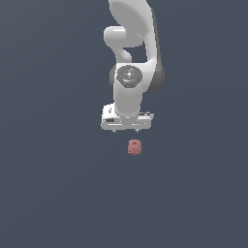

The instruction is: Pick up the object and move it to a goal position.

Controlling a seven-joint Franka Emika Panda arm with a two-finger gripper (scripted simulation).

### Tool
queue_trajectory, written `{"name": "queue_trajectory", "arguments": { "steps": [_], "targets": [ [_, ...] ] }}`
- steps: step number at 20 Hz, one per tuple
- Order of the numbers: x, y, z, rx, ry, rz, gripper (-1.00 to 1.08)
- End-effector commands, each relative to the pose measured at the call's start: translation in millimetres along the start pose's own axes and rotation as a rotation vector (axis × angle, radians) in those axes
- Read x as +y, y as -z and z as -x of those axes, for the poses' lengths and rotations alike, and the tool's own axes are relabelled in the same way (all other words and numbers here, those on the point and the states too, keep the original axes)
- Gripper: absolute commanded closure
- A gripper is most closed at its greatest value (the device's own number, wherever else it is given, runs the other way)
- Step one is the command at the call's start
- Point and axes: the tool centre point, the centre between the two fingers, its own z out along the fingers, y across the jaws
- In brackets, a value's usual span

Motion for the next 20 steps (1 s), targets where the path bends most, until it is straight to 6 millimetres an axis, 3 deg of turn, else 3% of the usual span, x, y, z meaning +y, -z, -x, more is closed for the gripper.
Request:
{"name": "queue_trajectory", "arguments": {
  "steps": [1, 20],
  "targets": [
    [0.0, 0.0, 0.0, 0.0, 0.0, 0.0, -0.92],
    [-12.4, -11.8, -11.1, 0.03, -0.006, 0.011, -0.92]
  ]
}}
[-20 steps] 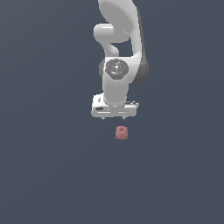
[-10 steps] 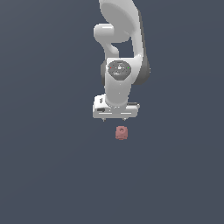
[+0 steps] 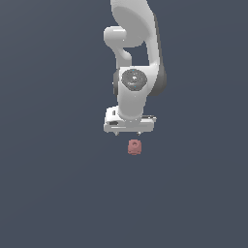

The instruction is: Pick up the object and move it to a goal position.

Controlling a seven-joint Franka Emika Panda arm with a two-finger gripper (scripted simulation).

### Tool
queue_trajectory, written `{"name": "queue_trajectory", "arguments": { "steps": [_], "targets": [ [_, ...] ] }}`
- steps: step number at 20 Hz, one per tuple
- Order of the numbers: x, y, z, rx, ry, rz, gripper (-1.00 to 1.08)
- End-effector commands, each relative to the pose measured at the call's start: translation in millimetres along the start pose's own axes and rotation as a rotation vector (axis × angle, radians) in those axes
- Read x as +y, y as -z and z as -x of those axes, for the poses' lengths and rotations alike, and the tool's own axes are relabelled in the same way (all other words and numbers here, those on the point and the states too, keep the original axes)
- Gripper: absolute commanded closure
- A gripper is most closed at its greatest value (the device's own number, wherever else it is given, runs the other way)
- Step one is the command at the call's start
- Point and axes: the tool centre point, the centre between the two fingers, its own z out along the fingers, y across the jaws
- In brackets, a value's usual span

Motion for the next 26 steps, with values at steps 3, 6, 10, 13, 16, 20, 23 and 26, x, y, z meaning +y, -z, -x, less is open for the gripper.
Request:
{"name": "queue_trajectory", "arguments": {
  "steps": [3, 6, 10, 13, 16, 20, 23, 26],
  "targets": [
    [-10.6, -12.6, -5.5, 0.02, -0.021, -0.009, -0.92],
    [-20.5, -24.4, -10.4, 0.039, -0.042, -0.017, -0.92],
    [-30.9, -36.7, -14.9, 0.058, -0.064, -0.027, -0.92],
    [-35.6, -42.4, -16.8, 0.067, -0.075, -0.032, -0.92],
    [-37.8, -44.9, -17.7, 0.071, -0.079, -0.034, -0.92],
    [-37.5, -46.1, -17.2, 0.069, -0.077, -0.033, -0.92],
    [-37.8, -54.1, -17.6, 0.069, -0.077, -0.033, -0.92],
    [-38.4, -68.8, -18.3, 0.07, -0.078, -0.034, -0.92]
  ]
}}
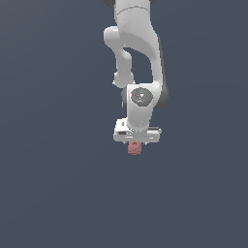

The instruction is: Pick up the object and move it to a goal position.

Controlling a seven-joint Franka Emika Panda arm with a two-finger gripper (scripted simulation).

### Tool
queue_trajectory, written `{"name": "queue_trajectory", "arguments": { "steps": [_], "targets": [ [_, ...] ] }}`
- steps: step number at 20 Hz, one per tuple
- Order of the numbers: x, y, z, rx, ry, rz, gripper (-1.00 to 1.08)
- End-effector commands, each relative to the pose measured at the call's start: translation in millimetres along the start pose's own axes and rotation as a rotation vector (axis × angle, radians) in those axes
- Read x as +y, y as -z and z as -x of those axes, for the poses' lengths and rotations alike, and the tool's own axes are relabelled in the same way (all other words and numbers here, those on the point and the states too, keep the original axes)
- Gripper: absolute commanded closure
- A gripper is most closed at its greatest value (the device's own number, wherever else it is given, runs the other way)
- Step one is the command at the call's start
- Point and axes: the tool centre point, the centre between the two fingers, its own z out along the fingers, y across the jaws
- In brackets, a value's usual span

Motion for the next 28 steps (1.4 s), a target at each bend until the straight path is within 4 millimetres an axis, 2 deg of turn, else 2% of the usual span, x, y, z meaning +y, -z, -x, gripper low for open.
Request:
{"name": "queue_trajectory", "arguments": {
  "steps": [1, 5, 9, 10, 22, 28],
  "targets": [
    [-0.1, -13.8, 0.8, -0.001, 0.0, 0.0, -0.92],
    [-0.1, -29.7, 0.8, 0.0, -0.002, 0.0, -0.92],
    [-0.4, -34.2, -0.2, 0.0, -0.002, 0.0, -0.92],
    [-0.4, -34.2, -0.2, 0.0, -0.002, 0.0, 1.08],
    [0.8, -32.8, -1.4, 0.002, -0.002, -0.001, 1.08],
    [17.9, -26.2, -14.3, 0.002, -0.002, -0.001, 1.08]
  ]
}}
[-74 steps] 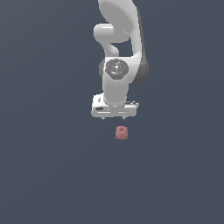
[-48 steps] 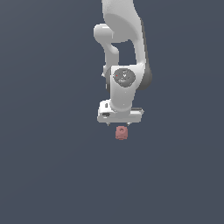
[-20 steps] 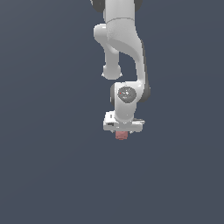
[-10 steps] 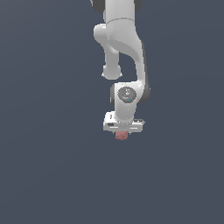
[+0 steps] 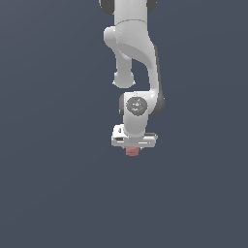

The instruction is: Pick up the object and move it to a goal position.

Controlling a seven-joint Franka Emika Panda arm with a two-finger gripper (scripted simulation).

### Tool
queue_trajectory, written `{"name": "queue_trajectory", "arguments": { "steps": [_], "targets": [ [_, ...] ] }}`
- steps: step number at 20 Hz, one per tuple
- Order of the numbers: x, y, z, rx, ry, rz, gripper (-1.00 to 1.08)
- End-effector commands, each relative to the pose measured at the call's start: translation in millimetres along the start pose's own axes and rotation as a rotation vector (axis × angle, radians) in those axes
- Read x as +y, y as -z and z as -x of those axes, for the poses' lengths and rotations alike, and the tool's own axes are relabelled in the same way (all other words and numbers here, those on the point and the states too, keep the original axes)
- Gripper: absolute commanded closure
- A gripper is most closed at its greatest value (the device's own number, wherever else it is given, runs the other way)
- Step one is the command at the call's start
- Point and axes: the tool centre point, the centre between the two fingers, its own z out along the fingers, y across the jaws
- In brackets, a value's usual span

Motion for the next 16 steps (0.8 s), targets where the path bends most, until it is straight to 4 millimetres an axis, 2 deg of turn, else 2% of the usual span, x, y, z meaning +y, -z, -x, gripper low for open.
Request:
{"name": "queue_trajectory", "arguments": {
  "steps": [1, 16],
  "targets": [
    [10.6, 4.1, -7.7, 0.001, -0.001, 0.0, 1.08],
    [99.1, 38.2, -78.1, 0.0, -0.001, 0.0, 1.08]
  ]
}}
